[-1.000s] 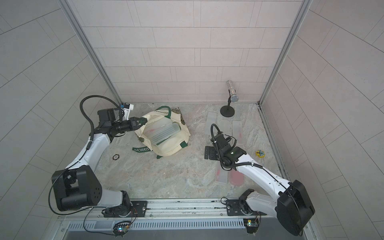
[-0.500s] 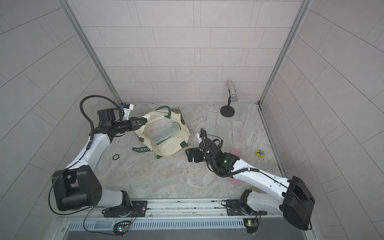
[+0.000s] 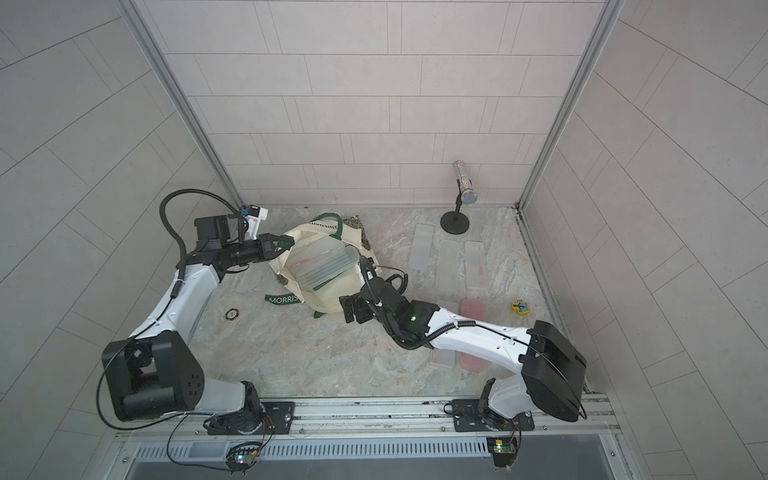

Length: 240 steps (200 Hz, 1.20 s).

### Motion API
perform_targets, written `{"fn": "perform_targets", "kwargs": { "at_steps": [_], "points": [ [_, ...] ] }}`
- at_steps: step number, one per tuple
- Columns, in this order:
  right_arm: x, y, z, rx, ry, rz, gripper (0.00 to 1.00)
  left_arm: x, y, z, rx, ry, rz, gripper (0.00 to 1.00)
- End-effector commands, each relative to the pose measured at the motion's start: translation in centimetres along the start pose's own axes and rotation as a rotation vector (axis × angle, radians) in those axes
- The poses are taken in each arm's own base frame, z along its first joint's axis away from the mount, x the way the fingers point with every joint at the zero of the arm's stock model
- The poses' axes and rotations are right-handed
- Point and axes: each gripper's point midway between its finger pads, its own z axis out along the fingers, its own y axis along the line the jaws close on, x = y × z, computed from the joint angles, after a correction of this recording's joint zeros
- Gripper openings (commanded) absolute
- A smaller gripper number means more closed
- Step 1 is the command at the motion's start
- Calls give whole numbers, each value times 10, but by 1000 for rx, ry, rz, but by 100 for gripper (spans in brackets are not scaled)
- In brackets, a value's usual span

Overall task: Take out the pencil case from the canvas bag
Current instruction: Pick up the pencil case from the canvas bag.

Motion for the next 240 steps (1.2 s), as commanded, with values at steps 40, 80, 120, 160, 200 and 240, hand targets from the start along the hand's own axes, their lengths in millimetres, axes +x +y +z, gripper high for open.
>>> {"fn": "perform_targets", "kwargs": {
  "at_steps": [40,80,120,160,200,240],
  "points": [
    [-6,38,37,-37,-24,-138,99,-12,-8,-3,29,-6,33,7],
    [1,50,70,-56,-7,-152,100,-8,-3,-2,5,19,44,0],
    [5,34,96,9,-50,38,100,-7,-9,-5,15,3,69,0],
    [11,28,119,12,-60,197,98,-7,-16,-7,42,1,81,0],
    [3,14,127,-10,-145,394,97,-5,-18,-8,57,5,93,0],
    [1,10,144,17,-132,525,95,-3,-17,-7,61,13,105,0]
  ]
}}
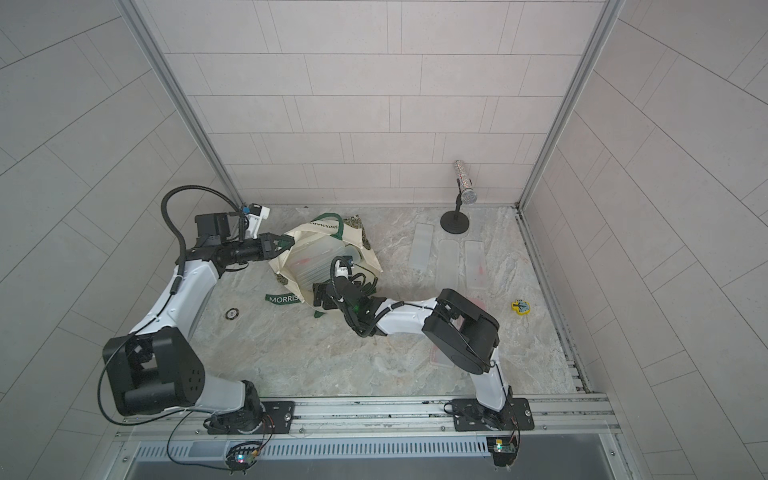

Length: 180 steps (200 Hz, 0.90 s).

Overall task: Take out the pencil case from the canvas bag
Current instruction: Pick up the pencil case from the canvas bag.

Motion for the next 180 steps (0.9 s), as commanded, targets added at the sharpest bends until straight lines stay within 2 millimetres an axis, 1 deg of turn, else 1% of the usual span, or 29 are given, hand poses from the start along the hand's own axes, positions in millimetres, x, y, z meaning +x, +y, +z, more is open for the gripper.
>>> {"fn": "perform_targets", "kwargs": {
  "at_steps": [1,9,22,34,47,58,90,97,110,139,147,155,169,180],
  "points": [
    [-7,2,14,1,-33,150,94,-4,-14,-7,42,-19,61,0],
    [-6,3,18,-6,-36,192,93,-3,-15,-7,48,-14,60,0],
    [-3,0,26,-2,-39,262,91,-3,-23,-8,87,-7,66,0],
    [4,-2,37,14,-15,321,91,-3,-28,-9,108,-7,67,0],
    [10,3,49,2,22,370,90,-2,-27,-8,107,-6,71,0],
    [14,8,54,-8,30,402,89,-1,-25,-9,96,-7,73,0],
    [21,2,65,2,16,496,86,1,-24,-8,95,0,86,0],
    [20,1,69,-5,12,522,86,2,-24,-8,100,3,88,0],
    [19,1,78,-23,11,557,82,4,-25,-7,110,7,86,0],
    [13,4,97,-59,16,594,81,5,-26,-6,133,12,90,0],
    [11,9,103,-89,31,601,77,6,-26,-6,135,14,95,0],
    [12,9,109,-98,49,614,75,7,-26,-6,136,15,97,0],
    [7,11,110,-129,34,627,70,8,-28,-5,146,17,98,0],
    [2,12,109,-140,19,627,69,8,-28,-6,153,17,99,0]
  ]
}}
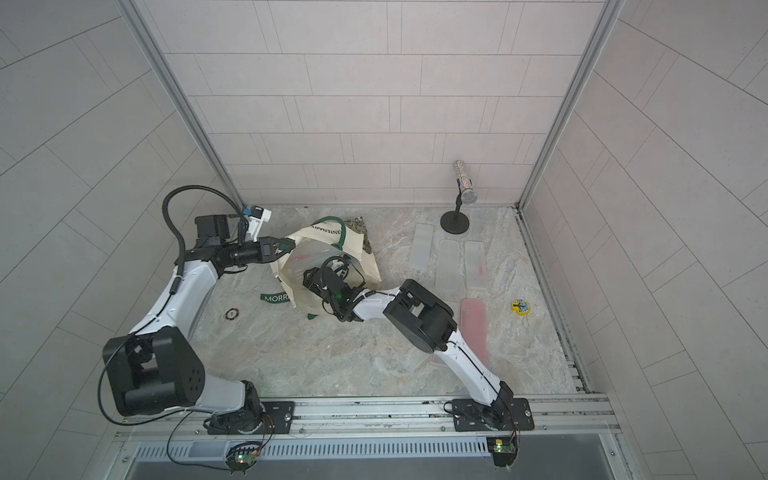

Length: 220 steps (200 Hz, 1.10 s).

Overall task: Take out the pencil case from the canvas bag
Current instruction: Pick up the pencil case from the canvas bag.

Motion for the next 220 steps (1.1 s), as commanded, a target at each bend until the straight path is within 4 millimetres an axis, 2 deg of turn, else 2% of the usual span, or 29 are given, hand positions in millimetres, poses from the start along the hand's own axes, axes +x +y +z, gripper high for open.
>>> {"fn": "perform_targets", "kwargs": {
  "at_steps": [1,20,49,83,134,166,192,220],
  "points": [
    [-7,16,2,-71,-2,49,69,-2,-20,-4,93,-14,45,0],
    [-17,22,-1,-89,-12,41,65,-1,-19,-4,99,-11,49,0],
    [-29,17,-8,-96,-31,67,55,1,-17,-2,99,-6,41,0],
    [-35,16,-12,-136,-29,109,40,0,-18,-4,88,-8,55,0],
    [-48,38,-30,-222,-71,78,37,3,-16,-4,74,2,67,0],
    [-40,46,-37,-227,-38,52,33,5,-13,-3,72,6,59,0],
    [-42,37,-52,-237,-49,76,32,5,-11,-3,61,7,57,0],
    [-45,11,-55,-150,-14,68,33,3,-13,-5,54,2,68,0]
  ]
}}
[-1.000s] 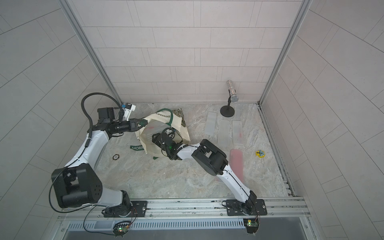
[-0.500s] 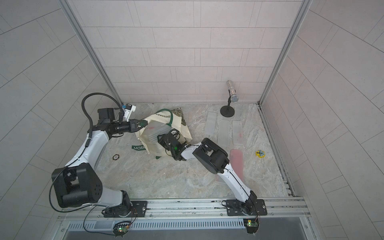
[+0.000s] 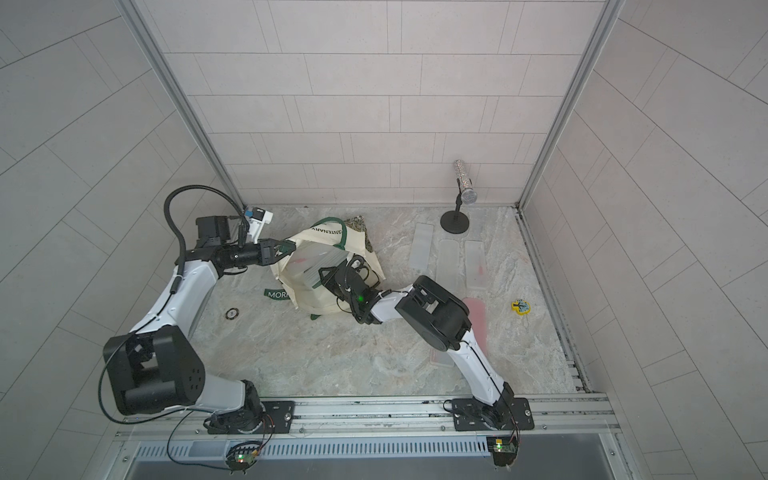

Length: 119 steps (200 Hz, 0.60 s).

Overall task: Take out the pencil case from the canvas bag
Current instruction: Pick up the pencil case from the canvas bag.

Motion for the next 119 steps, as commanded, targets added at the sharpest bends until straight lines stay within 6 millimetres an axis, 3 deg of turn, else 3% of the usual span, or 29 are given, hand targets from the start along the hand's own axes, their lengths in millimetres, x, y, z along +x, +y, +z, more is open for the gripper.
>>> {"fn": "perform_targets", "kwargs": {
  "at_steps": [1,55,100,119],
  "points": [
    [-16,11,-10,-15,-9,18,33,-4,-13,-5,39,-17,36,0],
    [-11,-32,-15,79,13,76,38,-4,-10,-4,40,-13,24,0],
    [-17,-15,-3,-68,13,139,44,-2,-8,-2,47,-8,14,0],
    [-15,-17,1,-67,26,141,46,-3,-9,-3,47,-10,17,0]
  ]
}}
